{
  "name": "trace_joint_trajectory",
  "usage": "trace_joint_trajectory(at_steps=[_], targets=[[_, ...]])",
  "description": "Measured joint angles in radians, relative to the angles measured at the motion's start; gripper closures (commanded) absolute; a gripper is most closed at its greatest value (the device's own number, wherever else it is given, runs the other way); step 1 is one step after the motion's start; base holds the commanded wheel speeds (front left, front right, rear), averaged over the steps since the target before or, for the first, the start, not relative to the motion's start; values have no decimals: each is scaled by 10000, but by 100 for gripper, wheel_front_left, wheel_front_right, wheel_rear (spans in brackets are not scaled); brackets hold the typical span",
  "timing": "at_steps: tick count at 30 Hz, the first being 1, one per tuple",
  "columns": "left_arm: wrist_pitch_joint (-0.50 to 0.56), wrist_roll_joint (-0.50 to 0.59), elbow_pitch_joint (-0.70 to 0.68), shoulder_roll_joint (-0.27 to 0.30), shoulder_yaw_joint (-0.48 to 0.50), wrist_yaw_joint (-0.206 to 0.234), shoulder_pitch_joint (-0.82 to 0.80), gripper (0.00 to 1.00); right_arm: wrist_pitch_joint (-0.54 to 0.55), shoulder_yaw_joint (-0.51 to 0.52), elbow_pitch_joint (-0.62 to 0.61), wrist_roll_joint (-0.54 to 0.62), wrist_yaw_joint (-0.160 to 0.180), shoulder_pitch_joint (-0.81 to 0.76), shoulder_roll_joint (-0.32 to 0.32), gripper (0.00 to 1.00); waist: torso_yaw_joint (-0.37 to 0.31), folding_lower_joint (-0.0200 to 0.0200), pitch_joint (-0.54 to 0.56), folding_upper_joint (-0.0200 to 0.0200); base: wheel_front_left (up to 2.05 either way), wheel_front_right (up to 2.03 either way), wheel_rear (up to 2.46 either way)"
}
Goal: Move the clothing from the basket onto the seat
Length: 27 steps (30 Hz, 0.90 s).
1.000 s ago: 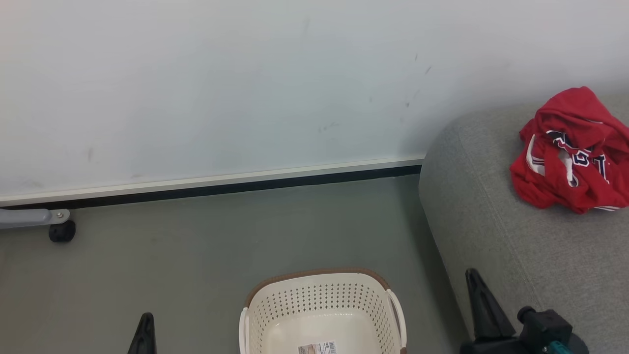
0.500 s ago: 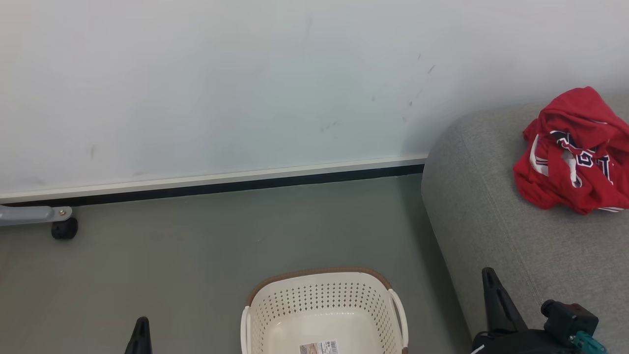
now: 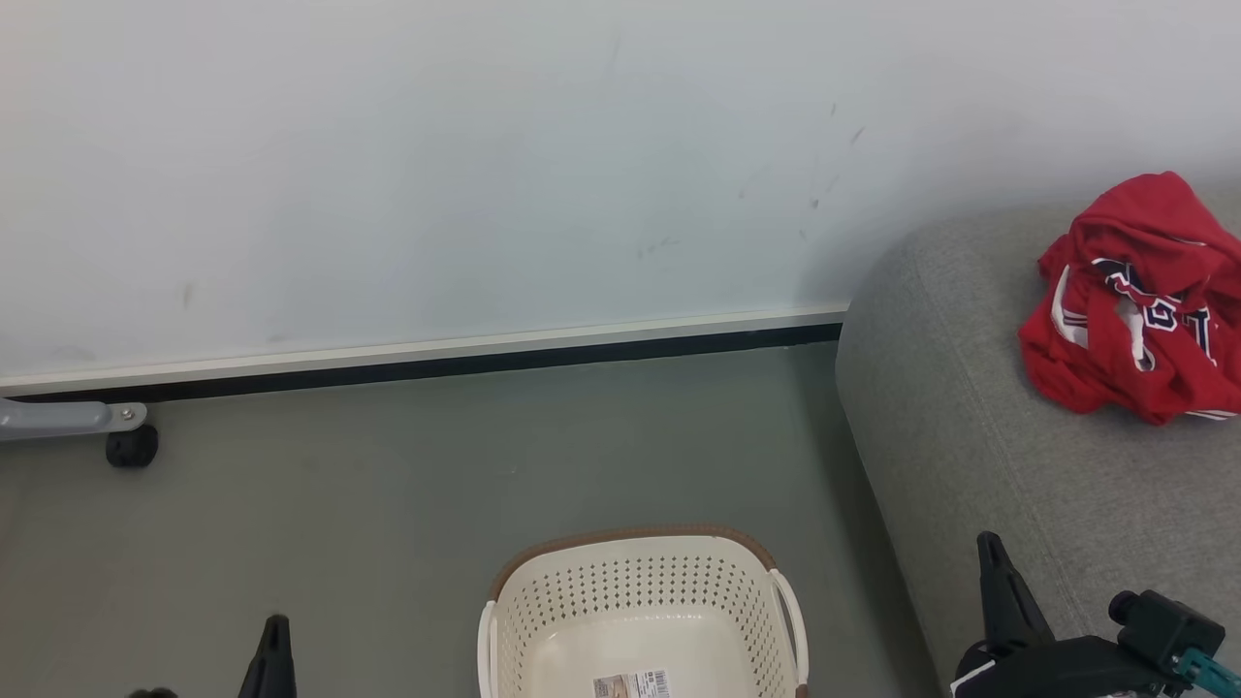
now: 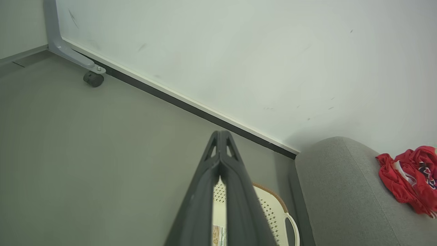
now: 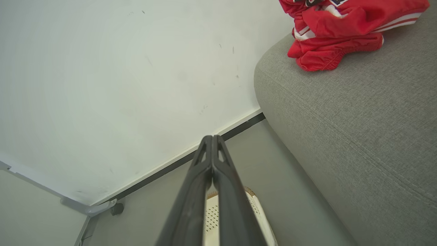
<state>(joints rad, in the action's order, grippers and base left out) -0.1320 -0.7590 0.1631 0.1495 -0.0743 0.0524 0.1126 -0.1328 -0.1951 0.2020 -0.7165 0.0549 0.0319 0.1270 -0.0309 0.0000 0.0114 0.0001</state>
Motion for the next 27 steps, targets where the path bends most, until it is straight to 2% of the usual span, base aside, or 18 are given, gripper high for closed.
trace_joint_trajectory(at_steps=[27], targets=[[955, -3143, 499, -397, 642, -627, -729, 100, 953, 1252, 345, -3315, -642, 207, -311, 100, 117, 0, -49, 0, 0, 0, 0]])
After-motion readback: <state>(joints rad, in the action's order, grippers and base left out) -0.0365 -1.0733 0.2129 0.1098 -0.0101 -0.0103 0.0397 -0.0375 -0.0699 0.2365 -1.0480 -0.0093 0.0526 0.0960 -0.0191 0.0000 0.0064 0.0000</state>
